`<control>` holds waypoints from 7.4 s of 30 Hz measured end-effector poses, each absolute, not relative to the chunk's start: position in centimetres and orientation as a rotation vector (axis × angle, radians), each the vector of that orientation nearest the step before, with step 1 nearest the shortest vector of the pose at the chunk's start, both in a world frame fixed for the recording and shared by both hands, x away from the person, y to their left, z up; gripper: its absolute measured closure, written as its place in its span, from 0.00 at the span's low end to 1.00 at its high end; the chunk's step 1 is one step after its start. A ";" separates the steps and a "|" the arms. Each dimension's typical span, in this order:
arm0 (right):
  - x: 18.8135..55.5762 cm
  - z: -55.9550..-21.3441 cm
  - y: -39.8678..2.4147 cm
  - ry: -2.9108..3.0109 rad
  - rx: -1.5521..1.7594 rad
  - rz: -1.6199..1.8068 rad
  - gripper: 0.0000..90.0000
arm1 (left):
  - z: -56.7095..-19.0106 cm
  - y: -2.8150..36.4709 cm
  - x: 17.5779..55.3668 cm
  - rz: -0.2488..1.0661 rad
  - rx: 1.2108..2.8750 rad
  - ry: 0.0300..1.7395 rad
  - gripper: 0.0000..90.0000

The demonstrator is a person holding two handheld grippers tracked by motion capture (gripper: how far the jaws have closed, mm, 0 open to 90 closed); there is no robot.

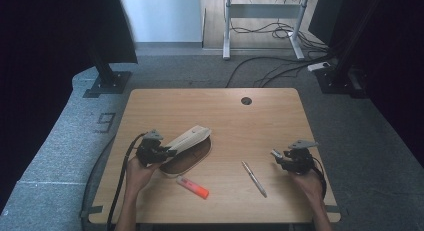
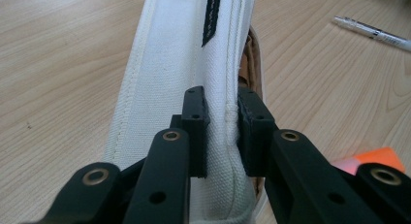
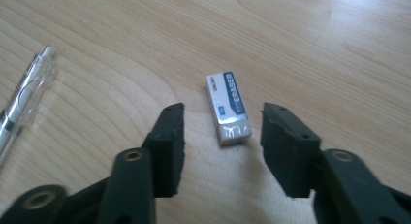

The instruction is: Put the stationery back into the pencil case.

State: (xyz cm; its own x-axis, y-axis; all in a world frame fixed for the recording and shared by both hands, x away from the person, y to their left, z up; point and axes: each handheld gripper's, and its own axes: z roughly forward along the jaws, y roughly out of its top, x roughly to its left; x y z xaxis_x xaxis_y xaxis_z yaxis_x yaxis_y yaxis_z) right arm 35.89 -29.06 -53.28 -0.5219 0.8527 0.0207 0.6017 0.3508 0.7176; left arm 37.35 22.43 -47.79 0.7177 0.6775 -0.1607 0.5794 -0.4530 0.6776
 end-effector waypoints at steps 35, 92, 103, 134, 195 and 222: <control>36.2 -51.4 -27.8 2.273 1.231 1.102 0.81 | -47.9 22.2 37.3 0.169 2.167 0.950 0.84; 40.4 -50.2 -10.3 2.511 0.821 1.138 0.81 | -47.7 22.0 37.2 0.184 2.144 0.946 0.85; 41.5 -51.4 -7.6 2.528 0.834 1.124 0.81 | -47.8 22.0 37.2 0.176 2.148 0.940 0.85; 43.7 -52.8 -4.9 2.524 0.870 1.118 0.65 | -47.8 22.0 37.1 0.169 2.147 0.923 0.85; 31.8 -52.4 -20.5 2.523 1.079 1.057 0.67 | -47.9 22.3 37.2 0.196 2.151 0.931 0.84; 29.8 -53.6 -21.1 2.533 1.079 0.956 0.86 | -47.9 22.2 37.1 0.200 2.153 0.931 0.84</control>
State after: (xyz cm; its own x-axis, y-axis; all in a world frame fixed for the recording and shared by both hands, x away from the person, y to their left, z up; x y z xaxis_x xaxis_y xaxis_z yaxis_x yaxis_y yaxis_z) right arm 29.77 -21.06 -53.60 -0.7035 0.7093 0.0442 0.5617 0.5168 0.6461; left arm 37.14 22.17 -47.91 0.7212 0.6769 -0.1476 0.5565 -0.4392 0.7052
